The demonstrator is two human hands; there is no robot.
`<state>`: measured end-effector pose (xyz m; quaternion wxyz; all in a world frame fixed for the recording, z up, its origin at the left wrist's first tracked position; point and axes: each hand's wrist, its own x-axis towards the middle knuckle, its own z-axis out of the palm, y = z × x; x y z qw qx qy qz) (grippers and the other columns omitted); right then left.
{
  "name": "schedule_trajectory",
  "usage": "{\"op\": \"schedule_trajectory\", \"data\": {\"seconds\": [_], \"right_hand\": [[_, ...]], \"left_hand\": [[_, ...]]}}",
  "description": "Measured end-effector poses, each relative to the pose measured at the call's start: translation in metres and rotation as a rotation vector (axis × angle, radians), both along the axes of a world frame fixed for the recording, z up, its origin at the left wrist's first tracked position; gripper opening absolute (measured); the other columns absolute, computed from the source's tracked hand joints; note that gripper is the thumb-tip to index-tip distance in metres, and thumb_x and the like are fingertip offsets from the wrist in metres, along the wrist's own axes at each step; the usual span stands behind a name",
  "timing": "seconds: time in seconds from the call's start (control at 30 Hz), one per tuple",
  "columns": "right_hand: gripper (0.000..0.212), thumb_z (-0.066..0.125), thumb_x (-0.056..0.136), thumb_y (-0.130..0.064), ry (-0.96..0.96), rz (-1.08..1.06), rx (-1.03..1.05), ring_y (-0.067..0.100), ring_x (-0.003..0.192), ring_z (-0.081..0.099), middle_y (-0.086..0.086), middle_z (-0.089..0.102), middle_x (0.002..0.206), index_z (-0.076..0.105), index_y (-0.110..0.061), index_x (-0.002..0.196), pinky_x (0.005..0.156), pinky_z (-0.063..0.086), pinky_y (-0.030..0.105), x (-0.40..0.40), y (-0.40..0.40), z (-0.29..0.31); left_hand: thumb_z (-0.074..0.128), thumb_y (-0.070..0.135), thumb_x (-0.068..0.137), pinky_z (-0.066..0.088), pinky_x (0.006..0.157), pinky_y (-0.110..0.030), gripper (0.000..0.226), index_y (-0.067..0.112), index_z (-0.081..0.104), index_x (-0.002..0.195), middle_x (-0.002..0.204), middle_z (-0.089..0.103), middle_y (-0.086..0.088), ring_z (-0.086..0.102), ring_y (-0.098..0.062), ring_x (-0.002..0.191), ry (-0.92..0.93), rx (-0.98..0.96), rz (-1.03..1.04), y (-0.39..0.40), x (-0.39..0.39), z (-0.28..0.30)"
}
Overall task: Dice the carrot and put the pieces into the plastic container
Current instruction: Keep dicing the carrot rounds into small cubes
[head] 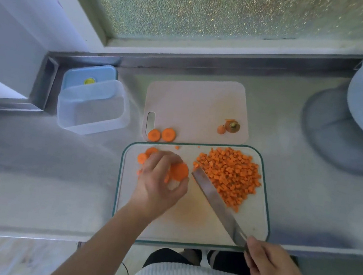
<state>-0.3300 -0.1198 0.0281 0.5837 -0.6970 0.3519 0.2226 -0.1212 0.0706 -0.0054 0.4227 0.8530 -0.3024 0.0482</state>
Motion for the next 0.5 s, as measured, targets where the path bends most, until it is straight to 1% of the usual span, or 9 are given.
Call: {"op": "schedule_trajectory", "data": {"seconds": [0.03, 0.07, 0.13, 0.2, 0.23, 0.3, 0.37, 0.43, 0.5], "right_hand": [[0.074, 0.047, 0.063, -0.089, 0.009, 0.001, 0.052, 0.018, 0.06, 0.045, 0.007, 0.045, 0.058, 0.053, -0.016, 0.06, 0.063, 0.041, 0.028, 0.002, 0.003, -0.001], [0.067, 0.046, 0.071, -0.082, 0.011, 0.013, 0.091, 0.019, 0.059, 0.041, 0.007, 0.042, 0.058, 0.05, -0.016, 0.059, 0.06, 0.037, 0.029, 0.006, 0.006, 0.001], [0.054, 0.042, 0.08, -0.067, 0.013, 0.028, 0.136, 0.015, 0.048, 0.031, 0.003, 0.033, 0.053, 0.045, -0.017, 0.059, 0.048, 0.029, 0.023, 0.014, 0.009, 0.007], [0.05, 0.039, 0.084, -0.058, 0.023, 0.036, 0.117, 0.012, 0.04, 0.024, 0.0, 0.028, 0.048, 0.042, -0.014, 0.061, 0.041, 0.021, 0.02, 0.02, 0.006, 0.01], [0.05, 0.038, 0.085, -0.057, 0.018, 0.051, 0.077, 0.011, 0.039, 0.024, -0.002, 0.029, 0.046, 0.042, -0.013, 0.061, 0.04, 0.021, 0.02, 0.022, 0.004, 0.01], [0.052, 0.035, 0.085, -0.059, -0.005, 0.089, -0.027, 0.008, 0.038, 0.029, -0.006, 0.032, 0.044, 0.042, -0.014, 0.06, 0.041, 0.026, 0.018, 0.023, 0.001, 0.009], [0.056, 0.033, 0.083, -0.064, -0.052, 0.164, -0.157, 0.007, 0.042, 0.035, -0.005, 0.037, 0.045, 0.043, -0.014, 0.059, 0.048, 0.032, 0.023, 0.021, 0.002, 0.008], [0.059, 0.03, 0.08, -0.069, -0.088, 0.207, -0.213, 0.007, 0.045, 0.037, -0.003, 0.04, 0.047, 0.044, -0.015, 0.059, 0.053, 0.033, 0.029, 0.016, 0.005, 0.007], [0.066, 0.025, 0.082, -0.073, -0.095, 0.249, -0.25, 0.007, 0.048, 0.043, -0.002, 0.046, 0.049, 0.045, -0.015, 0.059, 0.053, 0.035, 0.026, 0.008, 0.008, 0.005]], "left_hand": [[0.078, 0.016, 0.074, 0.049, 0.085, -0.029, 0.035, 0.016, 0.06, 0.104, 0.103, 0.062, -0.003, 0.06, -0.019, 0.094, -0.031, -0.012, -0.043, 0.005, -0.014, -0.005], [0.077, 0.017, 0.076, 0.049, 0.086, -0.031, 0.032, 0.017, 0.061, 0.104, 0.103, 0.062, -0.006, 0.06, -0.021, 0.095, -0.052, -0.006, -0.08, 0.01, -0.026, -0.012], [0.074, 0.02, 0.079, 0.05, 0.082, -0.037, 0.025, 0.018, 0.062, 0.101, 0.103, 0.062, -0.005, 0.059, -0.022, 0.091, -0.068, 0.042, -0.115, 0.016, -0.046, -0.028], [0.072, 0.025, 0.082, 0.048, 0.078, -0.04, 0.022, 0.021, 0.061, 0.101, 0.104, 0.061, -0.001, 0.058, -0.022, 0.09, -0.066, 0.11, -0.133, 0.016, -0.059, -0.041], [0.072, 0.027, 0.084, 0.048, 0.077, -0.041, 0.02, 0.021, 0.063, 0.101, 0.105, 0.06, 0.0, 0.058, -0.021, 0.091, -0.063, 0.136, -0.149, 0.014, -0.062, -0.045], [0.073, 0.028, 0.087, 0.049, 0.077, -0.043, 0.017, 0.017, 0.067, 0.099, 0.108, 0.06, 0.0, 0.059, -0.024, 0.091, -0.064, 0.163, -0.2, 0.009, -0.067, -0.052], [0.075, 0.028, 0.088, 0.05, 0.078, -0.043, 0.018, 0.015, 0.067, 0.098, 0.111, 0.059, 0.0, 0.06, -0.027, 0.092, -0.08, 0.162, -0.221, 0.006, -0.071, -0.055], [0.075, 0.026, 0.089, 0.05, 0.082, -0.041, 0.017, 0.014, 0.068, 0.098, 0.112, 0.059, 0.0, 0.059, -0.029, 0.094, -0.11, 0.139, -0.203, 0.005, -0.074, -0.055], [0.074, 0.019, 0.089, 0.051, 0.083, -0.043, 0.011, 0.011, 0.072, 0.096, 0.11, 0.064, -0.002, 0.06, -0.029, 0.094, -0.133, 0.114, -0.211, 0.005, -0.076, -0.055]]}}
